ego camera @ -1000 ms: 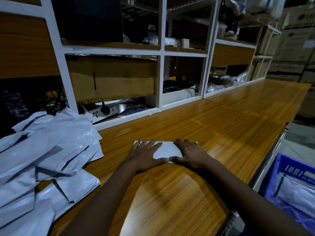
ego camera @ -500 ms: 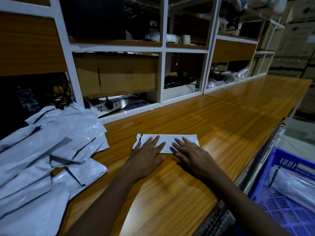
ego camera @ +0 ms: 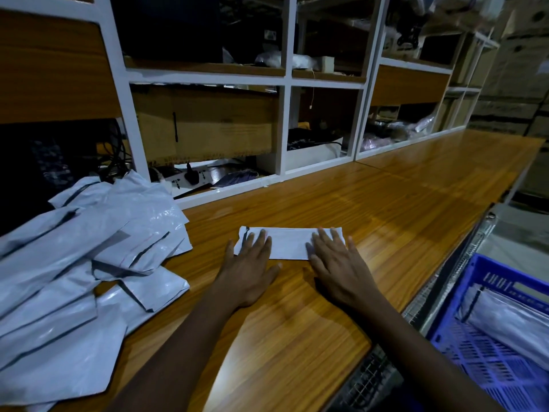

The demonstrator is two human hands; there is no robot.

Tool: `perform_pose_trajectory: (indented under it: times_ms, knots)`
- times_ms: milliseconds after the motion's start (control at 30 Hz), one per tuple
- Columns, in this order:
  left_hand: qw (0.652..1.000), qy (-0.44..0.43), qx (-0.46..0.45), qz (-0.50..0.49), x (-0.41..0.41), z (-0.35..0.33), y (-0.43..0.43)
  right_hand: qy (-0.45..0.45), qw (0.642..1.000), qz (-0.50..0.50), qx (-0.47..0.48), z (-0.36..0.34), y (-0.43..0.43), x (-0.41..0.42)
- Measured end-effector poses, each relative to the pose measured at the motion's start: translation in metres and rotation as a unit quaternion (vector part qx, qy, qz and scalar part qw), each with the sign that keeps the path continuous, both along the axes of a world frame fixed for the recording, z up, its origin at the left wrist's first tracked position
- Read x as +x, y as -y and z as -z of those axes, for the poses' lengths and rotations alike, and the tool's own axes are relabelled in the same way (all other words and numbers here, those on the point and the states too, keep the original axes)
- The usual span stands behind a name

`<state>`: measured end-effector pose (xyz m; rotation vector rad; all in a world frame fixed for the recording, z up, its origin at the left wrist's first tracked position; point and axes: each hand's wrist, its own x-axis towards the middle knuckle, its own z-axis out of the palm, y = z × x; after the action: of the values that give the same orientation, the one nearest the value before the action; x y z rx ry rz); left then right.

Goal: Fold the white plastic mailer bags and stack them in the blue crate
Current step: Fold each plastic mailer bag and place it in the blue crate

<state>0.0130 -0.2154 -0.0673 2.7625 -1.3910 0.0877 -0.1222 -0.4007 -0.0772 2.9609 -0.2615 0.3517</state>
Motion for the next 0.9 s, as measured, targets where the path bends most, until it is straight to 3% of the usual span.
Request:
perform_pose_trajectory:
  times_ms: [100,233,333,433,633,700,767,900]
  knots:
    - [0.999,0.013,0.005,0.039,0.000,-0.001,0.015,-0.028,0.999,-0.036,0.026,-0.005,-0.004,0.011]
    - [0.997,-0.069,0.027,-0.025,0.009,0.004,0.024,-0.024,0.998,0.052,0.004,0.001,0.005,0.017]
    - [0.998,-0.005,-0.022,-0.051,0.013,0.001,0.027,-0.008,0.997,0.076,-0.029,0.001,0.009,0.026]
    - [0.994,0.080,-0.066,-0.033,0.016,-0.004,0.041,0.023,0.999,0.023,-0.027,-0.007,0.010,0.042]
    - [0.987,0.099,-0.080,0.097,0.030,0.002,0.070,0.033,0.998,-0.027,0.044,-0.009,0.017,0.074]
    - [0.989,0.081,-0.044,0.115,0.038,0.006,0.072,0.034,0.999,-0.021,0.023,-0.001,0.023,0.077]
    - [0.997,0.028,0.003,0.070,0.048,0.011,0.072,0.023,1.000,0.013,-0.001,0.003,0.026,0.077]
    - [0.999,0.015,0.049,0.016,0.058,0.016,0.077,0.008,0.996,0.088,-0.014,0.004,0.031,0.072]
